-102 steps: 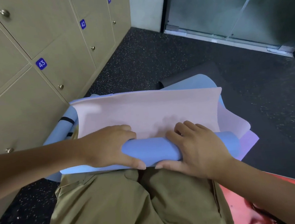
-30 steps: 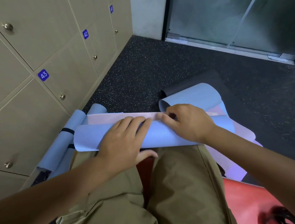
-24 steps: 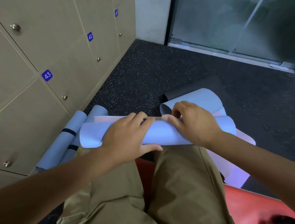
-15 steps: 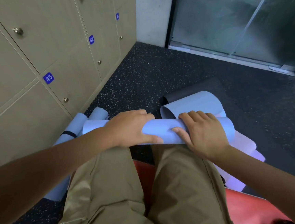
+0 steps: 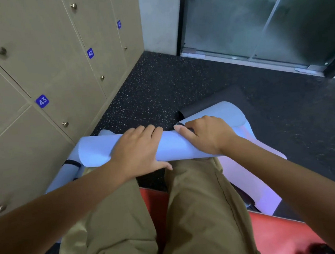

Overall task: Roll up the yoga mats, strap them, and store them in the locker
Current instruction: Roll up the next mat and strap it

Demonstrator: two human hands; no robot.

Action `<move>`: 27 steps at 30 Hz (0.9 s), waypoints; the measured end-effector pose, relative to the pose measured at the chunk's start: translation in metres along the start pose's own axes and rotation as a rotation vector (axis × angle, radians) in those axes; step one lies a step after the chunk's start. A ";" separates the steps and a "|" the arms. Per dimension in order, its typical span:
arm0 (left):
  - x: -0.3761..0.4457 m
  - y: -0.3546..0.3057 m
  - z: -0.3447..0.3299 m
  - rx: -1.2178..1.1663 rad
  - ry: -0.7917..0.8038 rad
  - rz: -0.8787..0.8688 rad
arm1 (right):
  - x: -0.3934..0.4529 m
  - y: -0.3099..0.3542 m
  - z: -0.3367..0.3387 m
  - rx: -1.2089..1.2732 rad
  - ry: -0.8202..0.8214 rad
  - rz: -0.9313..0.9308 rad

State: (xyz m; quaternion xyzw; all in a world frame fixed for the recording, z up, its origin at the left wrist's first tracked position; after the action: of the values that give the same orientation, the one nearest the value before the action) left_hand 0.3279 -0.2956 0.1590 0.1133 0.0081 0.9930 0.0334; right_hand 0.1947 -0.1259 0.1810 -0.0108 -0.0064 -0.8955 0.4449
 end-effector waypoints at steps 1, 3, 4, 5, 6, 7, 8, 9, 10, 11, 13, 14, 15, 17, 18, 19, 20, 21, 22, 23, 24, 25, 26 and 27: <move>0.004 0.001 0.001 -0.006 0.010 0.009 | 0.004 -0.002 0.001 0.025 0.039 -0.002; 0.011 0.003 0.003 -0.023 0.034 0.014 | 0.010 -0.006 0.001 0.053 0.099 -0.008; 0.014 0.003 0.004 -0.032 0.051 0.016 | 0.013 -0.007 0.001 0.048 0.109 -0.010; 0.016 0.002 0.006 -0.037 0.065 0.022 | 0.014 -0.009 0.000 0.029 0.106 -0.010; 0.019 0.003 0.006 -0.037 0.082 0.036 | 0.016 -0.011 -0.001 -0.002 0.091 -0.013; 0.023 0.004 0.006 -0.037 0.113 0.063 | 0.016 -0.013 -0.001 -0.038 0.058 -0.024; 0.026 0.005 0.006 -0.047 0.146 0.095 | 0.015 -0.015 0.001 -0.078 0.012 -0.045; 0.030 0.007 0.007 -0.071 0.176 0.124 | 0.013 -0.017 0.002 -0.119 -0.036 -0.066; 0.033 0.010 0.009 -0.097 0.197 0.146 | 0.009 -0.019 0.003 -0.152 -0.081 -0.080; 0.037 0.013 0.011 -0.118 0.208 0.160 | 0.005 -0.022 0.004 -0.169 -0.124 -0.083; 0.042 0.019 0.016 -0.162 0.225 0.185 | -0.003 -0.031 0.007 -0.194 -0.197 -0.073; 0.044 0.022 0.017 -0.189 0.228 0.198 | -0.007 -0.036 0.011 -0.222 -0.234 -0.070; 0.047 0.025 0.021 -0.215 0.225 0.209 | -0.009 -0.042 0.017 -0.258 -0.271 -0.075; 0.053 0.030 0.030 -0.257 0.219 0.231 | -0.010 -0.054 0.035 -0.300 -0.343 -0.101; 0.056 0.033 0.036 -0.275 0.207 0.238 | -0.010 -0.060 0.045 -0.288 -0.386 -0.121; 0.059 0.034 0.042 -0.294 0.191 0.246 | -0.010 -0.065 0.057 -0.251 -0.441 -0.144; 0.062 0.034 0.048 -0.321 0.180 0.255 | -0.011 -0.069 0.070 -0.192 -0.497 -0.164; 0.065 0.033 0.054 -0.355 0.168 0.261 | -0.011 -0.071 0.082 -0.122 -0.546 -0.176; 0.066 0.032 0.057 -0.400 0.156 0.268 | -0.012 -0.072 0.092 -0.048 -0.586 -0.185; 0.068 0.031 0.062 -0.448 0.135 0.274 | -0.013 -0.072 0.103 0.028 -0.627 -0.195; 0.070 0.031 0.064 -0.507 0.118 0.285 | -0.014 -0.072 0.111 0.112 -0.664 -0.208; 0.071 0.030 0.067 -0.568 0.100 0.293 | -0.014 -0.072 0.120 0.206 -0.704 -0.228; 0.072 0.031 0.069 -0.634 0.080 0.300 | -0.014 -0.073 0.127 0.303 -0.736 -0.250; 0.073 0.031 0.071 -0.699 0.063 0.304 | -0.014 -0.073 0.133 0.407 -0.752 -0.269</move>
State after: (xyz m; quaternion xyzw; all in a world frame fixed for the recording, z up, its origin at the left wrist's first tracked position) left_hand 0.2711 -0.3205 0.2451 0.0646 -0.3471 0.9324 -0.0778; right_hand 0.1471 -0.0679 0.3132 -0.2469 -0.3450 -0.8597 0.2844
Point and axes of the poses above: each hand's wrist, its own x-axis towards the middle knuckle, its own z-axis out of the back of the hand, y = z × x, the point moved 2 cm from there along x, towards the middle knuckle, and after that the axes turned 8 degrees about -x, right-handed, at the moved point
